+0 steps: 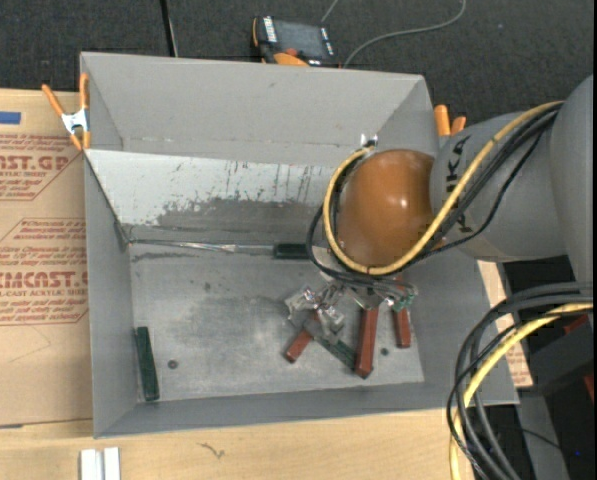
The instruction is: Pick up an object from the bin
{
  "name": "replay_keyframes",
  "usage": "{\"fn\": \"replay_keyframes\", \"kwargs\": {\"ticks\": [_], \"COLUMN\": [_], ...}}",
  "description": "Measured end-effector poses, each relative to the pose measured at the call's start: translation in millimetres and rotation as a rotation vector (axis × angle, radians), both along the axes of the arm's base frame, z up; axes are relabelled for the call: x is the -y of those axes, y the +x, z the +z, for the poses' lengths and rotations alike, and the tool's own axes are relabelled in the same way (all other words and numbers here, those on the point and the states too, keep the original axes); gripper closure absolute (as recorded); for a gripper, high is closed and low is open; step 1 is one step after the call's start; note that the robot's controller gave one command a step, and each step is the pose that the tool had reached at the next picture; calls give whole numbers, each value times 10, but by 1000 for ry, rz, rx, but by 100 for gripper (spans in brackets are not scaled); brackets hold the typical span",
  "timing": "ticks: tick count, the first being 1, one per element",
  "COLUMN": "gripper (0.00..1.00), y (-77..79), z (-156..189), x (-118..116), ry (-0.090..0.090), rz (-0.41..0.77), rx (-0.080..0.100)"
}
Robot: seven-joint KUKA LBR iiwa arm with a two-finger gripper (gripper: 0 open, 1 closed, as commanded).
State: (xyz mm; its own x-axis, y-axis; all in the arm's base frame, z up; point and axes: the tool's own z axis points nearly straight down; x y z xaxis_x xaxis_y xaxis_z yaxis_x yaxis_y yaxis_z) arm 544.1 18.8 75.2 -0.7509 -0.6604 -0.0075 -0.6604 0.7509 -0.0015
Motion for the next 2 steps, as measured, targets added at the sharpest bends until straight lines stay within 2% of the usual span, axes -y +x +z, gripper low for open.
{"fn": "replay_keyframes", "kwargs": {"ticks": [1,2], "gripper": [0,0], "y": [-14,300], "z": [-15,-49], "x": [5,76], "ry": [-1,-5], "rz": [0,499], "rx": [-4,-4]}}
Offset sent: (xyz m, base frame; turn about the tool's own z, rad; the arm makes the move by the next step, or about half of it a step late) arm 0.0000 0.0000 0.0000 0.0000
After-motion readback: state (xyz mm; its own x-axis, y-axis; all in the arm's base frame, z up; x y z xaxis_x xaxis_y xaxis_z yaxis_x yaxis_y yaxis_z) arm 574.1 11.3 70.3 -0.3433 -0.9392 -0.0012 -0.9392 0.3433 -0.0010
